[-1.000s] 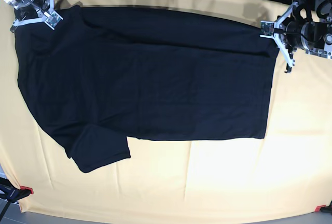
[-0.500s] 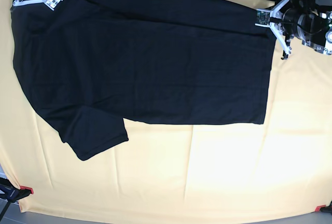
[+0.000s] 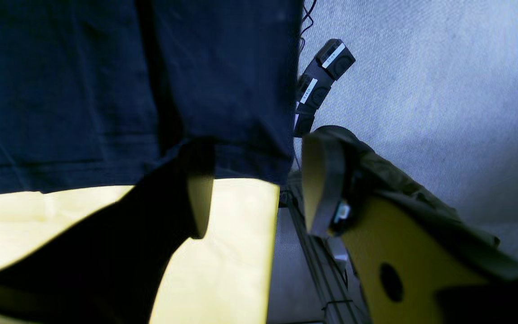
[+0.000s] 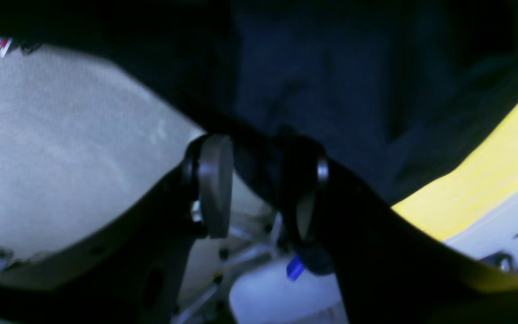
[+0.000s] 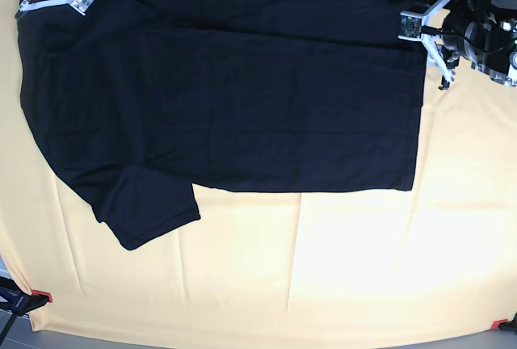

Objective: Fold the T-shirt properly
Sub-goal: 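Pull the shirt edge further toward the robot with both grippers, then release the shirt and move both grippers to the hem side corners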

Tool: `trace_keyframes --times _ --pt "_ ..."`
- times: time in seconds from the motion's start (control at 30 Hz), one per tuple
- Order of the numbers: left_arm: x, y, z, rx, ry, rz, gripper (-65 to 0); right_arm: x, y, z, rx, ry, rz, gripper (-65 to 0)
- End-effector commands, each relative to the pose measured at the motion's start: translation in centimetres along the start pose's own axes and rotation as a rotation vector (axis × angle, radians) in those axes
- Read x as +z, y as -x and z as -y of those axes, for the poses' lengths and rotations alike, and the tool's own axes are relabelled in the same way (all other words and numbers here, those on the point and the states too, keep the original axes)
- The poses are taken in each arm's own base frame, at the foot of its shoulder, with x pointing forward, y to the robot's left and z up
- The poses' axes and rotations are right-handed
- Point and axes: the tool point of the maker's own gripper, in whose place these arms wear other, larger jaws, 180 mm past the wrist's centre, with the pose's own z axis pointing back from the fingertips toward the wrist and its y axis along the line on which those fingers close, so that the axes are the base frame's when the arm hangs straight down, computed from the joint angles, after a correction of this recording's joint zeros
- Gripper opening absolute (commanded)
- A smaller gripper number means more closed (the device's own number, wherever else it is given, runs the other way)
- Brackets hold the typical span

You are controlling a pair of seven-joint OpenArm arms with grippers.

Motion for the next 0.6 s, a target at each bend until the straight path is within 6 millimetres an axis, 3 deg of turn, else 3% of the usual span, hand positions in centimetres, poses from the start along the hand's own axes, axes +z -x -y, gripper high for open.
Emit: trace_keyframes --times 0.0,0.07,0.4,0.47,0.5,0.53,0.57 --pt "0.7 0.1 -0.3 -0.013 -0.012 -0.011 -32.3 0.8 -0.9 0.7 0.005 0.03 0.031 -39.7" --pt "0.7 0.3 -0.4 -0.019 -0.021 -0.022 -32.3 2.0 -2.4 1.7 0.006 0.096 0.077 -39.7" --pt "2.0 0.6 -3.1 -0.035 -0.131 -0.054 -33.8 4.3 -3.3 8.6 0.0 0.498 0.13 -41.1" --pt "2.4 0.5 -3.6 -0.04 -0.151 -0.054 -44.2 5.1 -3.2 10.0 -0.021 0.589 0.134 -51.4" --pt "2.5 0.5 -3.8 -0.042 -0.16 -0.053 -53.2 5.5 -3.2 10.5 -0.029 0.625 0.137 -60.2" --pt "2.6 0.3 -4.0 -0.044 -0.169 -0.047 -63.5 5.8 -3.2 10.9 -0.033 0.652 0.139 -65.0" --pt "2.8 0.2 -4.3 -0.038 -0.181 -0.043 -65.0 6.0 -3.2 11.1 -0.038 0.668 0.141 -65.0"
